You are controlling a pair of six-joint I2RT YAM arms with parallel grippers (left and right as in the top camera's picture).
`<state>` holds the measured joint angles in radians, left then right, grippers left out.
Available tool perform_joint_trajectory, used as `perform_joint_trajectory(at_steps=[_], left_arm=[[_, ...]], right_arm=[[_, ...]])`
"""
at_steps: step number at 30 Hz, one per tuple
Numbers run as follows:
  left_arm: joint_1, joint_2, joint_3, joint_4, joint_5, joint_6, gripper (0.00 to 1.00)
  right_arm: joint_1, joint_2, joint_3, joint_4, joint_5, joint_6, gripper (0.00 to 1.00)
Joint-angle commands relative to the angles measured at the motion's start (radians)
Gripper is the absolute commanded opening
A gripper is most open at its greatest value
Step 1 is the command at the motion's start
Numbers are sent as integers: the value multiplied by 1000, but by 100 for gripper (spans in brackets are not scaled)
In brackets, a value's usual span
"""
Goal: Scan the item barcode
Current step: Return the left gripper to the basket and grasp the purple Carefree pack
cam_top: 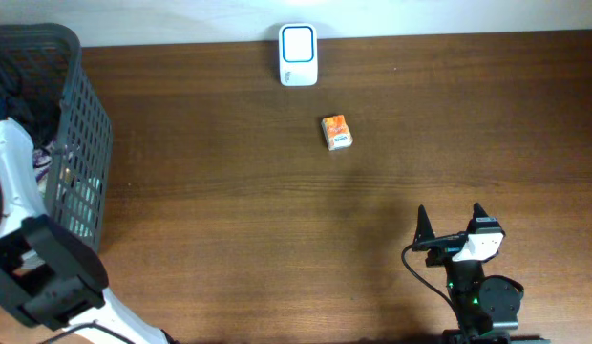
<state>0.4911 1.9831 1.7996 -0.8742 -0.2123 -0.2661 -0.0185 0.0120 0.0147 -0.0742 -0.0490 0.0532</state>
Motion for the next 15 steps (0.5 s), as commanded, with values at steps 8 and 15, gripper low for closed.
perform_joint_trajectory(at_steps=[8,15], left_arm=[[47,83,-16,114,-10,37,96],[-1,83,-16,215,109,36,91]], right_arm=[[5,-5,-9,-1,5,7,99],[5,-5,-9,-1,5,7,99]])
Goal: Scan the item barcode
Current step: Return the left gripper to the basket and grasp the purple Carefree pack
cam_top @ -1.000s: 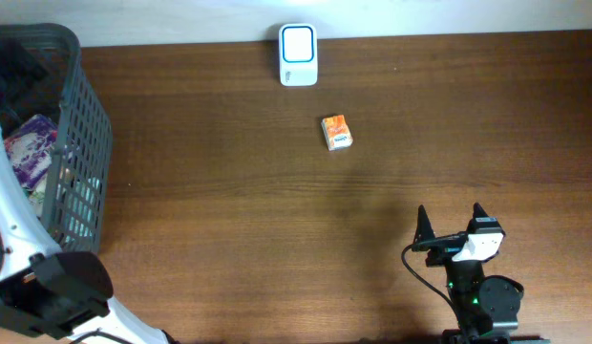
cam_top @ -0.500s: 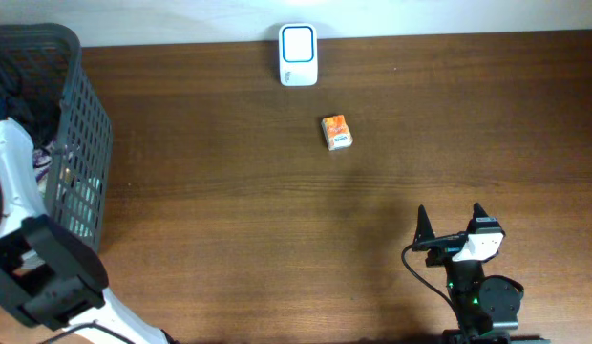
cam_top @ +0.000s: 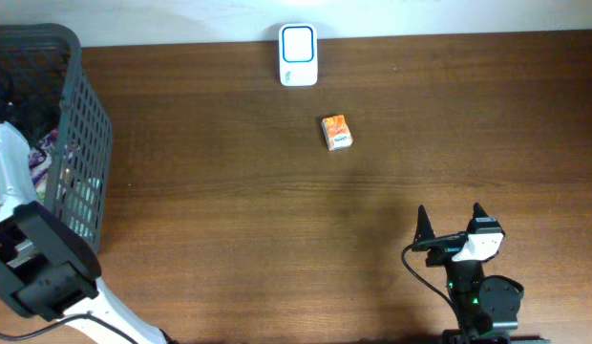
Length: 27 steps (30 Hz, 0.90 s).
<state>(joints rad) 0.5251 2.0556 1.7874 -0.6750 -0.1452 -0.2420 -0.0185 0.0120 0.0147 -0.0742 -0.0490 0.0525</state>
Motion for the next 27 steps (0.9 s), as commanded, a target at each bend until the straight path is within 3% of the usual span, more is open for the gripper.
perform_joint_trajectory(at_steps=[1,6,14,17,21,23,25,27], left_arm=[[-47,11,-4,16,22,12,89],[-67,60,-4,30,-125,12,88],[-64,140,-4,8,-147,12,87],[-62,142,-5,6,-147,13,71],[-53,142,-5,-3,-147,13,28],[-53,142,-5,-11,-147,12,20],[-53,142,-4,-19,-148,13,0],[-53,141,6,-45,-147,12,0]], right_arm=[[5,-5,-9,-1,5,8,99],[5,-5,-9,-1,5,8,99],[5,-5,-9,-1,5,8,99],[5,-5,-9,-1,5,8,99],[5,-5,-9,-1,5,8,99],[5,-5,-9,-1,5,8,99],[5,-5,-9,-1,5,8,99],[5,-5,-9,-1,5,8,99]])
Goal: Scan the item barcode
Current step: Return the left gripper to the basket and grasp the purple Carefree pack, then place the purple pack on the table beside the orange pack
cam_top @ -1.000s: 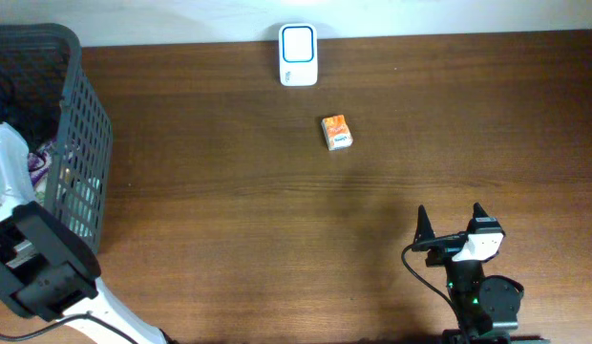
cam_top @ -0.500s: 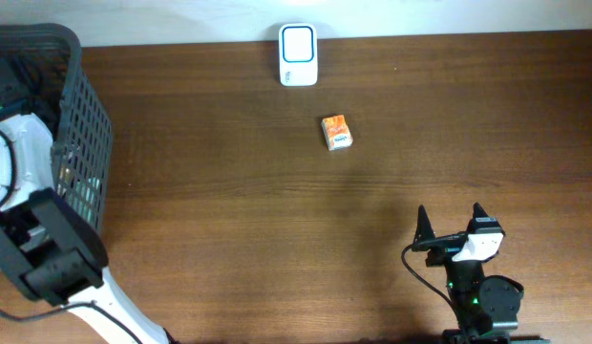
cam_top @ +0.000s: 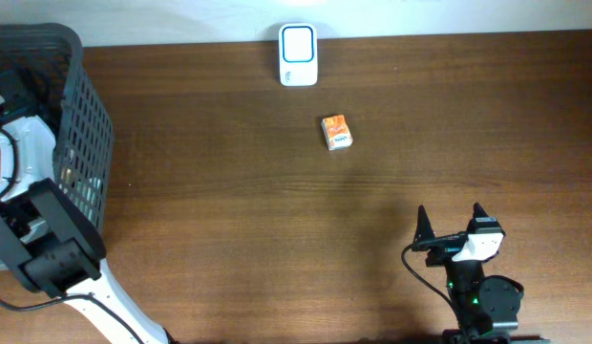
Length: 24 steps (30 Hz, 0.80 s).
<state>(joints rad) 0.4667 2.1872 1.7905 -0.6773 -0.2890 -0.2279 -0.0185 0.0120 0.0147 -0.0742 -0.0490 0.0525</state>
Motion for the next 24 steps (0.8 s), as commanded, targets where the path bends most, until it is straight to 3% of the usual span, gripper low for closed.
perform_joint_trajectory(at_steps=[1,9,15,20,22,24], left_arm=[[8,7,17,-58,-3,-2,0],[31,-169,109,-83,140,-48,0],[37,-440,116,-48,163,-88,0],[37,-642,116,-16,175,-249,0],[37,-698,116,13,253,-251,0],[29,-754,116,46,459,-251,0]], right_arm=[[5,-5,-9,-1,5,8,99],[5,-5,-9,-1,5,8,98],[5,-5,-9,-1,5,8,99],[5,-5,-9,-1,5,8,99],[5,-5,-9,-1,5,8,99],[5,-5,-9,-1,5,8,98]])
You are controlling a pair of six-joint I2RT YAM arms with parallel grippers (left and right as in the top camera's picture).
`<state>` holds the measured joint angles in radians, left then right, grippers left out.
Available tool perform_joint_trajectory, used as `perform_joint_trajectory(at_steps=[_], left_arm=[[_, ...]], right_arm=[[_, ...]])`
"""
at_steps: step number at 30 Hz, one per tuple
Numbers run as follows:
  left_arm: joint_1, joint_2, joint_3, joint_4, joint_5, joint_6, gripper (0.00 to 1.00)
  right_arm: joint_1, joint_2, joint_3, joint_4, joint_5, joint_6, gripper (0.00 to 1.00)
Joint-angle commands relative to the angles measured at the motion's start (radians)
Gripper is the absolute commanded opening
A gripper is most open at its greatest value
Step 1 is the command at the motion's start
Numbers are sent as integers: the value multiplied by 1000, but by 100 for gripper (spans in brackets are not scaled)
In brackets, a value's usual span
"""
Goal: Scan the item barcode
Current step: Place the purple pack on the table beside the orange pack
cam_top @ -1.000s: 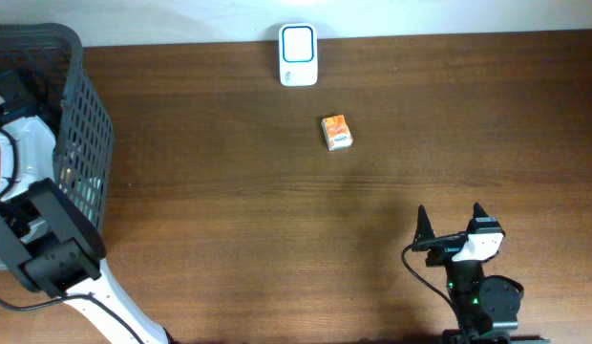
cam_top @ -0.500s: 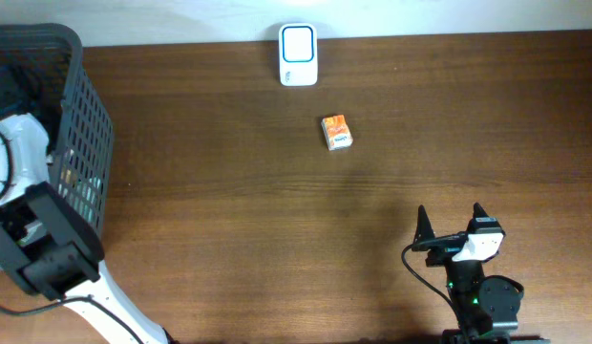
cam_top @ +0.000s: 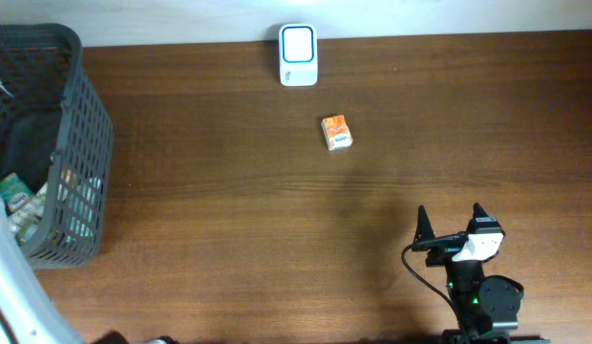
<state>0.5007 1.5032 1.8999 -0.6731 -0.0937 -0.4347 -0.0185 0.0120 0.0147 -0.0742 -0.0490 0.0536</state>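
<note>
A white barcode scanner (cam_top: 298,55) stands at the table's far edge. In front of it, a small orange box (cam_top: 337,132) lies on the wood. At the near right my right gripper (cam_top: 450,210) rests open and holds nothing, well short of the box. Only a white stretch of my left arm (cam_top: 19,287) shows at the lower left corner, and its gripper is out of view. A scrap of purple shows at the left edge over the basket; what it is cannot be told.
A dark grey mesh basket (cam_top: 84,143) stands at the left end of the table, with packets (cam_top: 19,199) lying in its near corner. A pale wall runs behind the table's far edge.
The left arm, which lay over the basket with its wrist down inside, now shows only at the lower left corner, and the basket's inside is uncovered. The right arm, box and scanner have not moved.
At each earlier moment the left arm reached into the basket, its wrist at a slightly different spot among the items. Now the arm is off the basket and mostly out of frame. The right gripper stayed open at the near right throughout.
</note>
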Motion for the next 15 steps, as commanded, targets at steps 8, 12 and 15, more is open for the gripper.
perform_joint_trajectory(at_steps=[8,12,15], left_arm=[[-231,-96,5,108,606,-103,0],[-423,-66,-2,103,582,-45,0],[-576,-9,-2,81,500,44,0]], right_arm=[[5,-5,-9,-1,5,7,99],[5,-5,-9,-1,5,7,99],[5,-5,-9,-1,5,7,99]])
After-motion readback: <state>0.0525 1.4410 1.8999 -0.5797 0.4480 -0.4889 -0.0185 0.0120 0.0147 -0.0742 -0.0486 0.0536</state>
